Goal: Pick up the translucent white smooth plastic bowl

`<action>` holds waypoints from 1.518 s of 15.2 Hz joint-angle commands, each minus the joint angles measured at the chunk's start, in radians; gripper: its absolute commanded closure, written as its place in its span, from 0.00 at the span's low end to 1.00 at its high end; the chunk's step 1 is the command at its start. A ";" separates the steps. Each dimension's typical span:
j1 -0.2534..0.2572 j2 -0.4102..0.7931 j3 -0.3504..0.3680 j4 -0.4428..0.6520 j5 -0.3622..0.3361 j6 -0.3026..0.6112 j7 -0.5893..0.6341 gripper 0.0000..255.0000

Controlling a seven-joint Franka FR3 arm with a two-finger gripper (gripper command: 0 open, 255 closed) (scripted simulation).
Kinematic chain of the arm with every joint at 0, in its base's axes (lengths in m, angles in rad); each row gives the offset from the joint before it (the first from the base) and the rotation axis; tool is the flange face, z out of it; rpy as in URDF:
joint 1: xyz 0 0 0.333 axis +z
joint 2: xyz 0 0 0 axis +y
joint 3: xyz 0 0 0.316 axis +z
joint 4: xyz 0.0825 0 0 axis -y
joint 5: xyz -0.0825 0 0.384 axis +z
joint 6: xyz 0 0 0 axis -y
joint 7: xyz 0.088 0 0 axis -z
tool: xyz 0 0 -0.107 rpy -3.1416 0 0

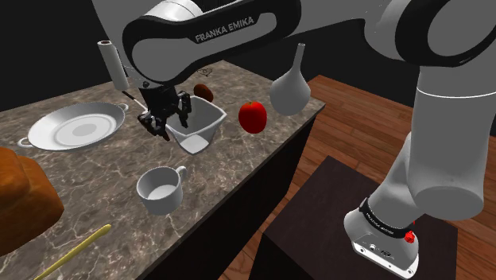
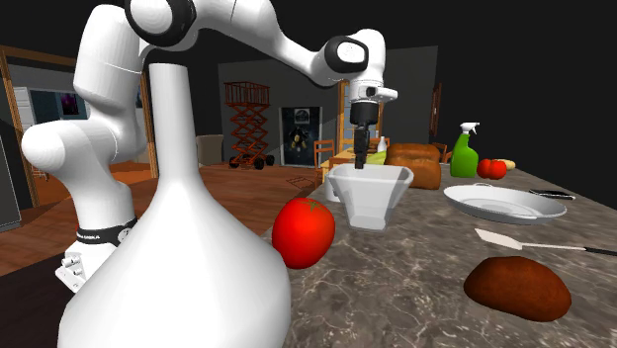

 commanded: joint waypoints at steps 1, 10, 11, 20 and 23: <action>0.000 0.000 0.000 -0.002 0.000 0.003 0.000 1.00; 0.000 -0.002 0.001 0.009 0.001 -0.011 -0.002 1.00; 0.001 -0.005 0.001 0.019 0.003 -0.023 -0.005 1.00; 0.008 -0.016 0.006 0.123 0.012 -0.136 -0.023 1.00; 0.013 -0.016 0.006 0.165 0.013 -0.176 -0.029 1.00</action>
